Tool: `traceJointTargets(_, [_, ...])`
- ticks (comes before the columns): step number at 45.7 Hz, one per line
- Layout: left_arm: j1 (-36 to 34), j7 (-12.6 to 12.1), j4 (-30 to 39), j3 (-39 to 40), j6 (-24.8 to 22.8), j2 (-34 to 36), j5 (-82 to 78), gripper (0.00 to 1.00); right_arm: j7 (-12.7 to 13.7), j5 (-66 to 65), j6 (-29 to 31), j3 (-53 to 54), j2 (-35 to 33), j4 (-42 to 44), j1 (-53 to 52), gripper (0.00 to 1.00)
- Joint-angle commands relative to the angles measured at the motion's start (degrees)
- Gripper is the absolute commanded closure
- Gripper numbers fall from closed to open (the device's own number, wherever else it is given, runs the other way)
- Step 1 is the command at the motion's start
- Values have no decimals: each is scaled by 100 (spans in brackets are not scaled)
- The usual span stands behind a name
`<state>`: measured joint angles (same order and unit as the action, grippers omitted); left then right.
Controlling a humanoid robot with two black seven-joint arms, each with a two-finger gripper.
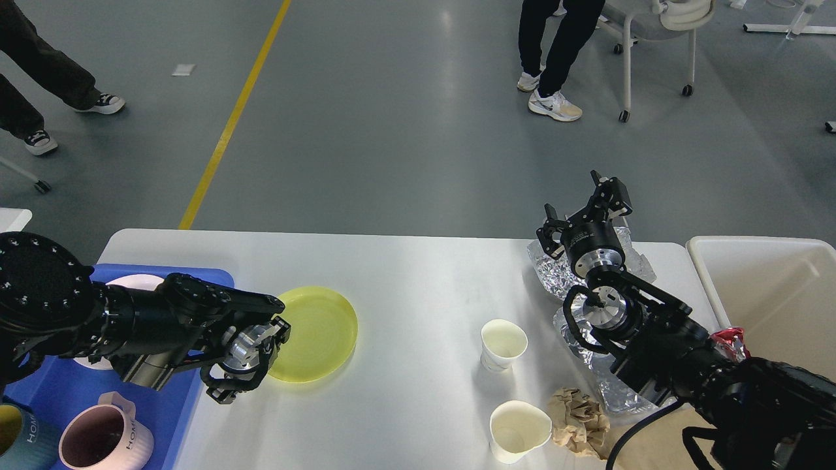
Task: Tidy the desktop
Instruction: 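Grasp the yellow plate's edge with the left gripper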
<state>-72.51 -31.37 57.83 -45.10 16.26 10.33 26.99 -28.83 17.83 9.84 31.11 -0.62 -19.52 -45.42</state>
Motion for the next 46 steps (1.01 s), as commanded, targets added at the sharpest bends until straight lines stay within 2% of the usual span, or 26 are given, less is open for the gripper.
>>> traceJointTargets(1, [44,87,-8,10,0,-14,0,42,0,1,0,0,0,1,7,0])
traceJointTargets(9, [70,403,-8,10,0,-22,0,51,0,1,0,0,0,1,-2,0])
traceJointTargets(20, [149,439,-8,10,0,-49,0,55,0,1,0,0,0,1,-2,0])
traceJointTargets(29, [185,439,-8,10,0,-57,-9,65,0,1,0,0,0,1,-2,0])
traceJointTargets(46, [193,509,-8,10,-9,-57,-9,74,0,1,0,0,0,1,-2,0])
